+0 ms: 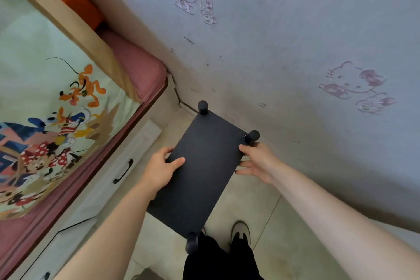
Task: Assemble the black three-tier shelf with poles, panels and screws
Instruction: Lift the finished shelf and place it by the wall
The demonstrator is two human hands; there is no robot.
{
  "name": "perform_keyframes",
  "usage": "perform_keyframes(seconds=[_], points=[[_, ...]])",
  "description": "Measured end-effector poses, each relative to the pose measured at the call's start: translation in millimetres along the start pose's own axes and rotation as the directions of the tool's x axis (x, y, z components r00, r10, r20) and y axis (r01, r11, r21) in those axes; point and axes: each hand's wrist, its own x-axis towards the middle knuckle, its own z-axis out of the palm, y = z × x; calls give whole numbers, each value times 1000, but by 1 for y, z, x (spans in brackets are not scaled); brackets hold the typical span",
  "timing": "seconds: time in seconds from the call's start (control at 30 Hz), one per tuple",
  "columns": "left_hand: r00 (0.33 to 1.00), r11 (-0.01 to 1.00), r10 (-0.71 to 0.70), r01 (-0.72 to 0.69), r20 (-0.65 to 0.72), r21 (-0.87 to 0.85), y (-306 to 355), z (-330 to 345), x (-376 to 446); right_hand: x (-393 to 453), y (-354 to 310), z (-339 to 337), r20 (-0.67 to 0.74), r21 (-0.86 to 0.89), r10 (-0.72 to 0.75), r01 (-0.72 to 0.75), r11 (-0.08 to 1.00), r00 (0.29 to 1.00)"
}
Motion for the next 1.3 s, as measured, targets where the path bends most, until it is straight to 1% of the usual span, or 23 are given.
perform_keyframes(seconds=[0.07, 0.17, 0.23, 0.4, 0.53, 0.67, 0.7, 0.77, 0.83, 0.9, 0.97, 1.0, 1.03, 1.07, 1.13, 1.17, 1.23, 1.3], points=[[999, 991, -41, 37, -26, -126, -4, 4, -3, 3, -15, 7, 28, -29, -40, 40, 999, 999], [991, 956, -111, 87, -70, -280, -7, 10, -6, 7, -36, 23, 59, -163, -109, 117, 980, 992], [985, 921, -159, 125, -64, -370, -9, 16, -9, 10, -47, 34, 71, -241, -161, 174, 955, 984], [970, 836, -244, 198, -23, -512, -15, 30, -15, 22, -67, 56, 115, -360, -262, 286, 888, 958], [948, 762, -316, 234, -31, -604, -19, 42, -17, 30, -78, 75, 193, -472, -287, 345, 811, 938], [932, 717, -361, 248, -43, -652, -23, 50, -22, 36, -85, 91, 305, -609, -234, 378, 697, 923], [930, 714, -365, 248, -46, -655, -23, 51, -23, 37, -86, 92, 314, -617, -228, 381, 689, 922], [930, 733, -363, 241, -66, -636, -20, 51, -23, 39, -86, 90, 314, -599, -227, 378, 706, 922], [933, 784, -339, 208, -122, -584, -18, 49, -21, 39, -83, 82, 276, -579, -241, 361, 731, 931], [930, 881, -280, 152, -237, -448, -14, 44, -20, 37, -76, 71, 221, -599, -255, 337, 726, 941], [911, 979, -162, 98, -380, -181, -7, 38, -20, 33, -66, 57, 196, -624, -246, 314, 715, 949], [899, 997, -79, 74, -431, -28, -2, 36, -21, 31, -59, 48, 186, -632, -236, 300, 714, 954], [889, 991, 20, 44, -458, 129, 3, 33, -21, 28, -51, 39, 166, -638, -222, 277, 719, 961], [881, 959, 127, 9, -456, 283, 8, 31, -20, 25, -42, 29, 134, -642, -211, 247, 726, 968], [869, 844, 314, -72, -382, 531, 19, 27, -15, 21, -23, 12, 34, -633, -199, 175, 754, 979], [862, 788, 381, -115, -333, 605, 24, 25, -11, 18, -13, 4, -21, -617, -186, 133, 776, 982], [848, 693, 474, -194, -236, 694, 36, 19, -1, 10, 8, -7, -139, -551, -128, 31, 834, 982], [834, 605, 532, -250, -149, 756, 48, 12, 12, 0, 29, -12, -246, -406, -41, -64, 912, 968]])
